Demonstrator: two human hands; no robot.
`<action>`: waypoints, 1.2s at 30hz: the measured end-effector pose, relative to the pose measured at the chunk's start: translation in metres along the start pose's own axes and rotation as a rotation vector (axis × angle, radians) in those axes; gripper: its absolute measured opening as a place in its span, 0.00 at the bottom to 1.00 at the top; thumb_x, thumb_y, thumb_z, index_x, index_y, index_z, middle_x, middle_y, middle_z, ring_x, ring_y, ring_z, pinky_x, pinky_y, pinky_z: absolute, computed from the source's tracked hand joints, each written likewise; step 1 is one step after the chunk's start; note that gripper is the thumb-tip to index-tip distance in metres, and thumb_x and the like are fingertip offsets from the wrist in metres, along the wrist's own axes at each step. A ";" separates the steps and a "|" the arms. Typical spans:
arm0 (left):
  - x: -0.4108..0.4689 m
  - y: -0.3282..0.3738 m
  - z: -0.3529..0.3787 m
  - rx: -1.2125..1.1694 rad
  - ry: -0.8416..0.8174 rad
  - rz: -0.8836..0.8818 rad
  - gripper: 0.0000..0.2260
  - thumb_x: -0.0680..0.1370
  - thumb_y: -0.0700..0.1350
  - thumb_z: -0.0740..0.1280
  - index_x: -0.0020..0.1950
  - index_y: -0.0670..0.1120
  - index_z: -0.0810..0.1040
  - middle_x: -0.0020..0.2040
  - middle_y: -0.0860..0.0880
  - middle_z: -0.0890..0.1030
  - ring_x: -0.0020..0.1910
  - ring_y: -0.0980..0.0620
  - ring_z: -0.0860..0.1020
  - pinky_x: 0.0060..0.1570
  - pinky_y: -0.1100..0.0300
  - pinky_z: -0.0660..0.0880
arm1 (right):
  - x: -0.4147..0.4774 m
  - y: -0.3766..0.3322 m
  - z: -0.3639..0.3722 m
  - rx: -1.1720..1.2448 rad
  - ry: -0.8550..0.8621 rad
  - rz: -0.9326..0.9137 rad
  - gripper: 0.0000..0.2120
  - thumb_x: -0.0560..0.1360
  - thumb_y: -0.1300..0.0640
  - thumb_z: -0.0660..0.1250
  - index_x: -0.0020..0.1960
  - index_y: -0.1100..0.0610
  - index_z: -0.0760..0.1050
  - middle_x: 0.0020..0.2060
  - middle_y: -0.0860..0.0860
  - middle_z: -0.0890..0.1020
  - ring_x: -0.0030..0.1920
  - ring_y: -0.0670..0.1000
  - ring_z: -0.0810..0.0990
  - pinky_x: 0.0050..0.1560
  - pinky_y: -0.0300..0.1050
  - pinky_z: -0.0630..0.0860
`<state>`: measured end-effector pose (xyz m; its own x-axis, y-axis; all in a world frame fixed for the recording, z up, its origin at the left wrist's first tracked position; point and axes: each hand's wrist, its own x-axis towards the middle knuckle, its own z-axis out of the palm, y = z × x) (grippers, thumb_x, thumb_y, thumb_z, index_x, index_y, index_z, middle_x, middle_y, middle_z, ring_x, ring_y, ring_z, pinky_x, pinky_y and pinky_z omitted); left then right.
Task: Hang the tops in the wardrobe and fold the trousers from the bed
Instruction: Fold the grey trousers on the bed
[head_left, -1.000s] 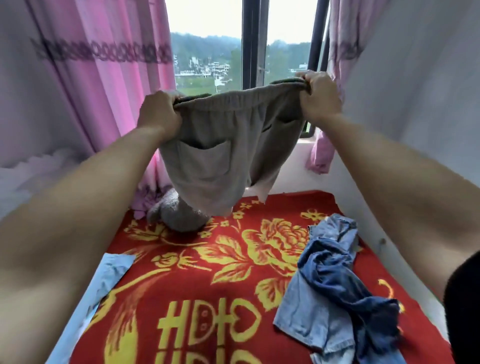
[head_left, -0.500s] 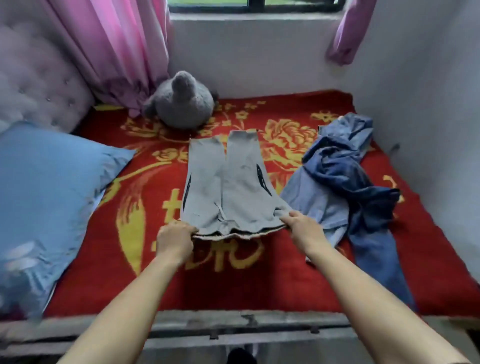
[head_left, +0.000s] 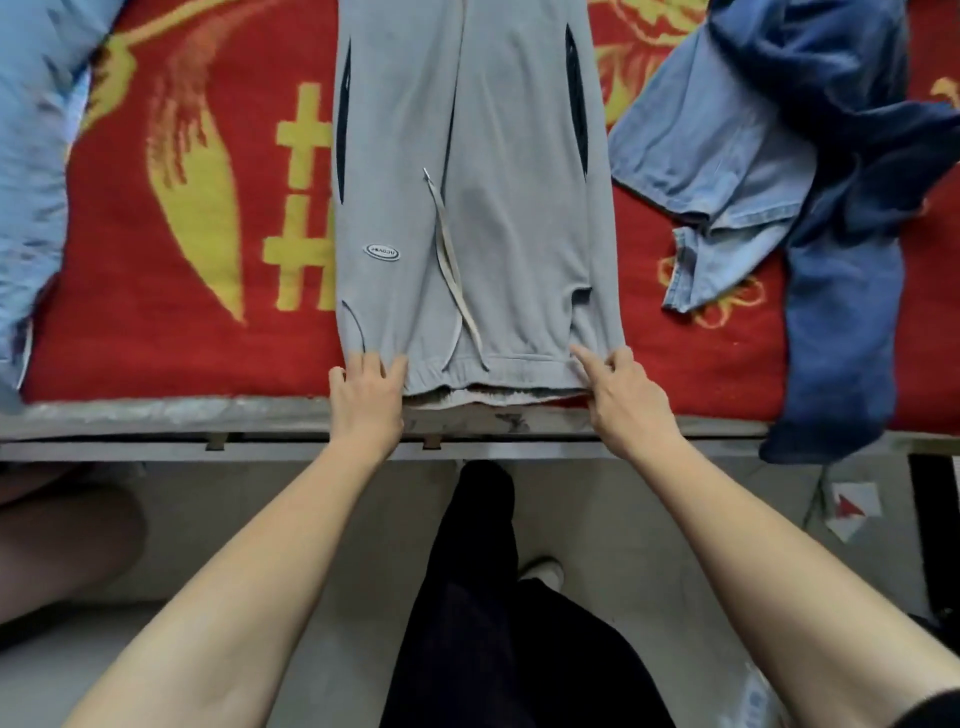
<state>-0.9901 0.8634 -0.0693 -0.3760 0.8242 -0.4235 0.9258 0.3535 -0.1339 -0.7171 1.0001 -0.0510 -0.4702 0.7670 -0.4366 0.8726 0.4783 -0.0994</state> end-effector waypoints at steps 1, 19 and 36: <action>0.000 0.002 0.009 0.002 -0.016 -0.005 0.31 0.69 0.47 0.72 0.70 0.51 0.66 0.57 0.43 0.72 0.57 0.42 0.66 0.51 0.49 0.66 | -0.001 0.005 0.007 -0.051 -0.018 -0.009 0.28 0.80 0.55 0.60 0.76 0.42 0.55 0.54 0.56 0.68 0.49 0.60 0.74 0.42 0.53 0.73; 0.054 0.017 0.049 -0.050 -0.150 0.119 0.37 0.76 0.71 0.38 0.62 0.54 0.79 0.57 0.46 0.78 0.58 0.44 0.72 0.58 0.39 0.60 | 0.104 -0.012 0.025 -0.326 -0.541 0.121 0.48 0.68 0.19 0.38 0.54 0.53 0.80 0.57 0.55 0.82 0.57 0.57 0.80 0.46 0.50 0.69; 0.099 0.087 0.055 -0.154 -0.211 0.215 0.35 0.77 0.68 0.43 0.80 0.55 0.40 0.77 0.39 0.31 0.75 0.35 0.32 0.67 0.25 0.40 | 0.131 0.054 0.031 -0.019 0.047 -0.056 0.26 0.79 0.41 0.59 0.70 0.56 0.71 0.70 0.60 0.71 0.70 0.61 0.69 0.62 0.56 0.71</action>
<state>-0.9450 0.9515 -0.1722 -0.1417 0.7830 -0.6057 0.9600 0.2579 0.1089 -0.7277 1.1127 -0.1416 -0.5239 0.7579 -0.3887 0.8425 0.5284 -0.1051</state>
